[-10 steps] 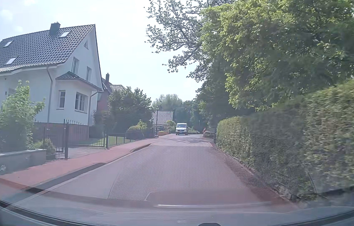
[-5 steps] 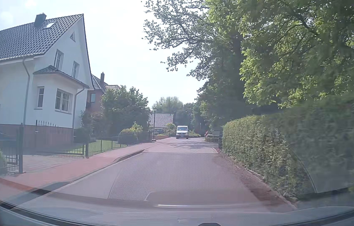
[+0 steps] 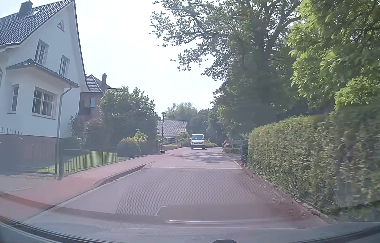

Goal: Follow the waypoints while adhering to traffic rules and regulations

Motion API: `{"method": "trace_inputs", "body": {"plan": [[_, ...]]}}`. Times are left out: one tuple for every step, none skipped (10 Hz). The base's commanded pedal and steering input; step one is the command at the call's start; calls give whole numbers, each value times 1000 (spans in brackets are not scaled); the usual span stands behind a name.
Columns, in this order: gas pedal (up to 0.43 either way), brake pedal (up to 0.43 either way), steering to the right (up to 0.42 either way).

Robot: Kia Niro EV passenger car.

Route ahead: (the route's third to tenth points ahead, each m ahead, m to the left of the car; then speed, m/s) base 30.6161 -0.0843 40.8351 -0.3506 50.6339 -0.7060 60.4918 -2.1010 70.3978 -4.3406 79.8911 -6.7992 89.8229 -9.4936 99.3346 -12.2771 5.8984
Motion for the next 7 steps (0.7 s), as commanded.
{"method": "trace_inputs", "body": {"plan": [[39, 0, -4], [0, 0, -2], [0, 0, 1], [0, 0, 5], [0, 0, 5], [0, 0, 5], [0, 0, 5]]}}
